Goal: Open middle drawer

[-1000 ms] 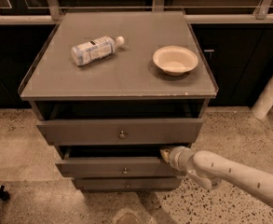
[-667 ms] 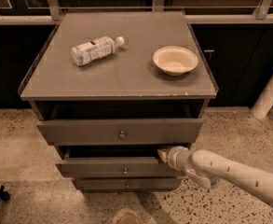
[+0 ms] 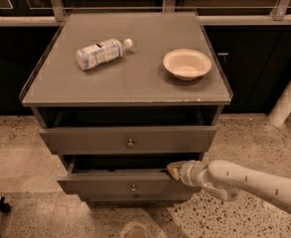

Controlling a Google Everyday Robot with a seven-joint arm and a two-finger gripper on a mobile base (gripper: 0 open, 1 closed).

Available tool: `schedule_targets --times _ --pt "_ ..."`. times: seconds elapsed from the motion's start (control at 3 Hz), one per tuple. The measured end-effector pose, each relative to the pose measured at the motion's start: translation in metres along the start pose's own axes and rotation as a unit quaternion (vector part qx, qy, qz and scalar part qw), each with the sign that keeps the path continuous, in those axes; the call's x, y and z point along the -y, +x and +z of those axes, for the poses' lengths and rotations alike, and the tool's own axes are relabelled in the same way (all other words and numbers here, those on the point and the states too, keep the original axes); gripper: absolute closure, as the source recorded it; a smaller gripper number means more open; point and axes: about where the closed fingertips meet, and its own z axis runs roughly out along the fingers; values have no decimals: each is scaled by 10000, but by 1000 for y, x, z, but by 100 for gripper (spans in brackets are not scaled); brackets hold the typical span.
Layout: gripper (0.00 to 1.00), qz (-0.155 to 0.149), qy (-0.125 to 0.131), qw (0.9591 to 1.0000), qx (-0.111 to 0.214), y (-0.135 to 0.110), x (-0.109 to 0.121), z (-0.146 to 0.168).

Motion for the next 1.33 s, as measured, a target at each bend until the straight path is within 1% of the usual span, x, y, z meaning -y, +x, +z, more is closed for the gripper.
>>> schedule_targets --times 0.33,0.67,1.0,1.33 --pt "100 -78 -297 9995 8 9 -9 -11" --pt "100 -167 -568 9982 40 22 -16 -28" --pt "100 -248 -891 9956 142 33 -21 -41" --pt "100 -307 -1149 9927 182 41 -24 -47"
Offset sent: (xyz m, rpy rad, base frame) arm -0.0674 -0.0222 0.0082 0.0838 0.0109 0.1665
